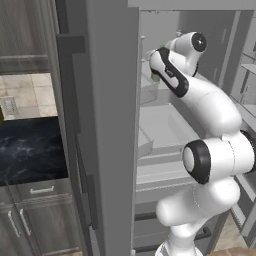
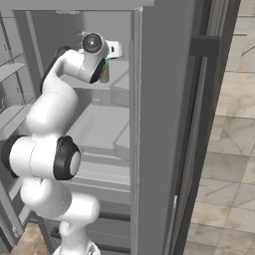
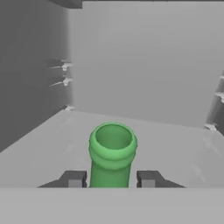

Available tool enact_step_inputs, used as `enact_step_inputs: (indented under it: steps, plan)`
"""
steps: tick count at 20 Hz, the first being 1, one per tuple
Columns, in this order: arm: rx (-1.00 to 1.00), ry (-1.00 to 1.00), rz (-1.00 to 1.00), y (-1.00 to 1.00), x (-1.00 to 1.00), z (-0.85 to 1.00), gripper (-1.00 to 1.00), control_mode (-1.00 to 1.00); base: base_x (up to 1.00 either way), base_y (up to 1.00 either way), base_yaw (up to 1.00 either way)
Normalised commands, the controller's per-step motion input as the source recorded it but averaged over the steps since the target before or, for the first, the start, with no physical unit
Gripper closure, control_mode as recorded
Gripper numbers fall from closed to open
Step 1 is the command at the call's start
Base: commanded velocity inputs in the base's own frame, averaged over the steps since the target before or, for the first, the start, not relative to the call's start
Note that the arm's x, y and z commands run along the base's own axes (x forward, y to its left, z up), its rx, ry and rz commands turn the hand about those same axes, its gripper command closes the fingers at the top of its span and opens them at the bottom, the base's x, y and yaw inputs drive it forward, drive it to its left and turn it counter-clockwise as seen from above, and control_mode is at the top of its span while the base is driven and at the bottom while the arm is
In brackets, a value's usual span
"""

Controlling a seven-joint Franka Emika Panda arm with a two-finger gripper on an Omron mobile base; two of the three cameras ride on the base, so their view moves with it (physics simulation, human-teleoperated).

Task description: Place the beer on the top shelf of the fridge to keep it out of children's reach, and place the lime and garlic on lower shelves for easy access.

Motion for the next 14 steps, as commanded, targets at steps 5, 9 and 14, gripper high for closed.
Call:
enact_step_inputs:
  steps: [5, 9, 14]
  plan:
    - [0.00, 0.00, 0.00, 0.02, 0.48, -0.26, 1.00, -1.00, 0.00, 0.00, 0.00]
    - [-0.01, 0.00, 0.00, 0.09, 0.49, -0.25, 1.00, -1.00, 0.00, 0.00, 0.00]
    - [-0.02, 0.00, 0.00, 0.24, 0.52, -0.23, -1.00, -1.00, 0.00, 0.00, 0.00]
